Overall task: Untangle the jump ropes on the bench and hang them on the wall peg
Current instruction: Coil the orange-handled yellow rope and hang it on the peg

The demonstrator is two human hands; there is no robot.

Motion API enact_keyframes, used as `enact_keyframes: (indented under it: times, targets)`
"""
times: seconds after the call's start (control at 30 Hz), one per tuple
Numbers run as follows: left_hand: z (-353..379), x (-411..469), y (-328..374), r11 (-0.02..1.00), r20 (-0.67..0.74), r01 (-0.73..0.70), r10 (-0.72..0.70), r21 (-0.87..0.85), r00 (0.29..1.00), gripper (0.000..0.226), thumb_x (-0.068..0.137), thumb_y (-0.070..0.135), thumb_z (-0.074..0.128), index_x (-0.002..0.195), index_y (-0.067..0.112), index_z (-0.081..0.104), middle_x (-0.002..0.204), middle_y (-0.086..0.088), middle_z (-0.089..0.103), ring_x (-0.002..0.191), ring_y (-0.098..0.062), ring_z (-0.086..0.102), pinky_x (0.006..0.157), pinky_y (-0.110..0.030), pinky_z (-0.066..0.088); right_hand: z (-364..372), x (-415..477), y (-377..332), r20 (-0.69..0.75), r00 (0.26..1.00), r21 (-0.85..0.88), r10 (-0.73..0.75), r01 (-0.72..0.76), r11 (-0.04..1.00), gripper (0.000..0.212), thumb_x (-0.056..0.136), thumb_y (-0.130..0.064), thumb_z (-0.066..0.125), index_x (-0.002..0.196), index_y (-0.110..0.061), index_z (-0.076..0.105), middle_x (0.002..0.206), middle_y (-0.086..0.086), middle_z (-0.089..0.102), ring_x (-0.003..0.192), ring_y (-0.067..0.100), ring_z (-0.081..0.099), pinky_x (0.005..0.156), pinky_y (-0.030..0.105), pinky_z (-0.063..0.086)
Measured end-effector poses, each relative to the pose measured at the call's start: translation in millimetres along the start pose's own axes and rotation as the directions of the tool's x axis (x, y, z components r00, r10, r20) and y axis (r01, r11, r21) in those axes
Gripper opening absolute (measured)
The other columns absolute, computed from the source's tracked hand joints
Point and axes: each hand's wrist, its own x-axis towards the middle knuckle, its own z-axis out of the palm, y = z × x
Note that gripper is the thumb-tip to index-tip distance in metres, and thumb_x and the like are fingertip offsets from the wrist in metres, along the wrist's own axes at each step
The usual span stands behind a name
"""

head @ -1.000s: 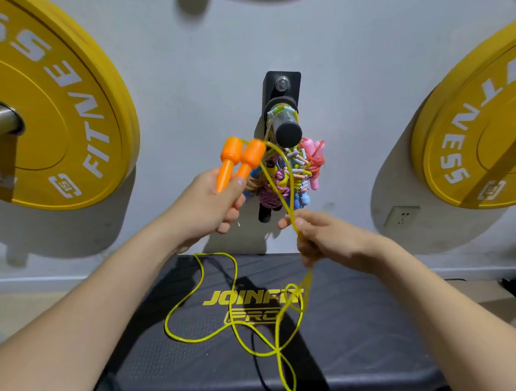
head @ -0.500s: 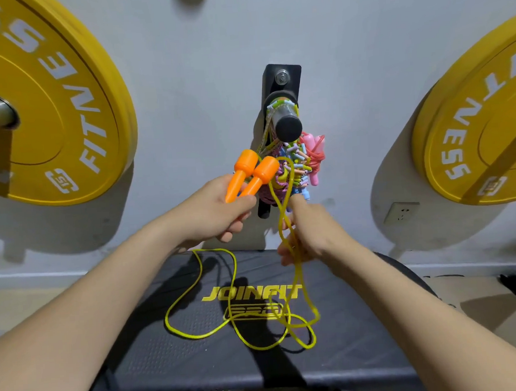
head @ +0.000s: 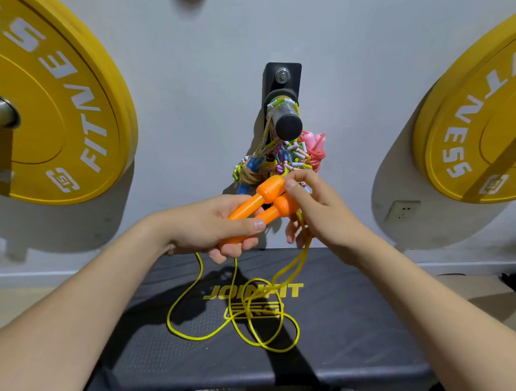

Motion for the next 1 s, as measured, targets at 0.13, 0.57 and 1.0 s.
enact_keyframes:
  times: [0.13,0.57,1.0]
  targets:
    - [-3,-2,-1,0.998,-0.015,0.005,-0.004,0.066,1.0,0.02,0.108,0.024,0.06,0.119,0.009,0.051,0.086,-0.009,0.058,0.06,-0.015,0.045,0.047,-0.022,0.039,-7,4,-3,0.103,0.986,0.134,0.132,-0.146,0.98,0.014,0.109,-0.044,0.053,0.105,-0.031,0.057,0.079,0.012,0.02,0.048,0.017,0.025,0.044,0.021,0.024]
    - [0,11,-4,0.843,-0.311,-0.049,0.251,0.536,0.917,0.016,0.097,0.032,0.076,0.098,0.019,0.068,0.082,-0.001,0.075,0.067,-0.014,0.073,0.058,-0.02,0.051,-13,5,-2,0.017,0.983,0.062,0.181,-0.182,0.981,0.031,0.111,-0.049,0.044,0.09,-0.037,0.063,0.058,-0.003,0.033,0.046,0.014,0.028,0.044,0.023,0.025]
    - [5,13,9,0.914,-0.362,-0.235,0.107,-0.331,0.926,0.027,0.107,0.029,0.054,0.115,0.003,0.057,0.076,0.0,0.052,0.054,-0.006,0.035,0.042,-0.013,0.026,-19,8,9,-0.01,0.943,-0.142,0.334,-0.332,0.933,0.059,0.114,-0.052,0.024,0.116,-0.022,0.075,0.077,0.007,0.071,0.086,0.016,0.071,0.088,0.038,0.045]
